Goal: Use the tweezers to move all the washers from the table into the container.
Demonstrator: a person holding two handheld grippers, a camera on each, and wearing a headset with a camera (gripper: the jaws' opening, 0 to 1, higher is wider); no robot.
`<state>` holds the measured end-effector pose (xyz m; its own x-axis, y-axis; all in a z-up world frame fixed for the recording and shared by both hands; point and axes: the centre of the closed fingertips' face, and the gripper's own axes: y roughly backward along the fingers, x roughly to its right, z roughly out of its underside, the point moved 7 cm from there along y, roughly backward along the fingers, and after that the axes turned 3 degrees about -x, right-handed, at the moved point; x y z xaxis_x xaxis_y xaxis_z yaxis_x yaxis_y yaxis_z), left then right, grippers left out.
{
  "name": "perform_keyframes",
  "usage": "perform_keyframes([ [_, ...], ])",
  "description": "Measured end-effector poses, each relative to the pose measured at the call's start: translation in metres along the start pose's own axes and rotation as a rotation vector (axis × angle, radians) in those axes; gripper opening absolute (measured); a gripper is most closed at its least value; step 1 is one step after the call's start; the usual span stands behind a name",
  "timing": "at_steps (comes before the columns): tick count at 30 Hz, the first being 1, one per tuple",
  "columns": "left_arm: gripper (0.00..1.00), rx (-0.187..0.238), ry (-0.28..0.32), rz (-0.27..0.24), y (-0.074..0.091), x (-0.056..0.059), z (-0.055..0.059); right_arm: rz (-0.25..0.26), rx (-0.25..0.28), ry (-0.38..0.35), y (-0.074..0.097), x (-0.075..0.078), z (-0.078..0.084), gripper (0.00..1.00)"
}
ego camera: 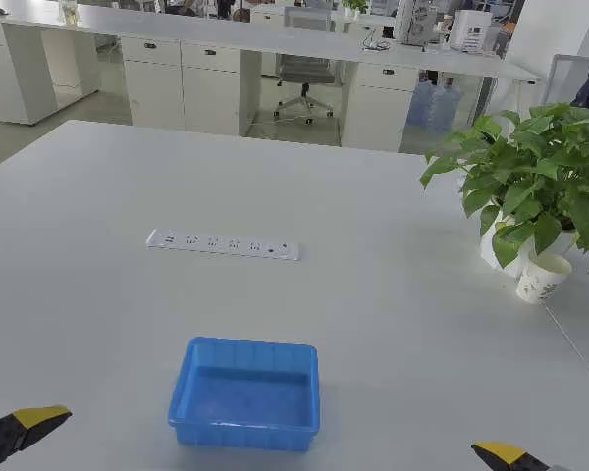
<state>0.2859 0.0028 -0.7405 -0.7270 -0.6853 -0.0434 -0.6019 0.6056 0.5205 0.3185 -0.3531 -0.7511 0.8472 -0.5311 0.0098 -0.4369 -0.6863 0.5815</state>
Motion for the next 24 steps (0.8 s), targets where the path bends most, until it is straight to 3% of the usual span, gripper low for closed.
perform_keyframes([
  [24,0.99,0.005,-0.007,-0.001,0.0021,-0.0012,0.0001,0.001,0.002,0.009,-0.0006,0.0016,-0.004,1.0],
])
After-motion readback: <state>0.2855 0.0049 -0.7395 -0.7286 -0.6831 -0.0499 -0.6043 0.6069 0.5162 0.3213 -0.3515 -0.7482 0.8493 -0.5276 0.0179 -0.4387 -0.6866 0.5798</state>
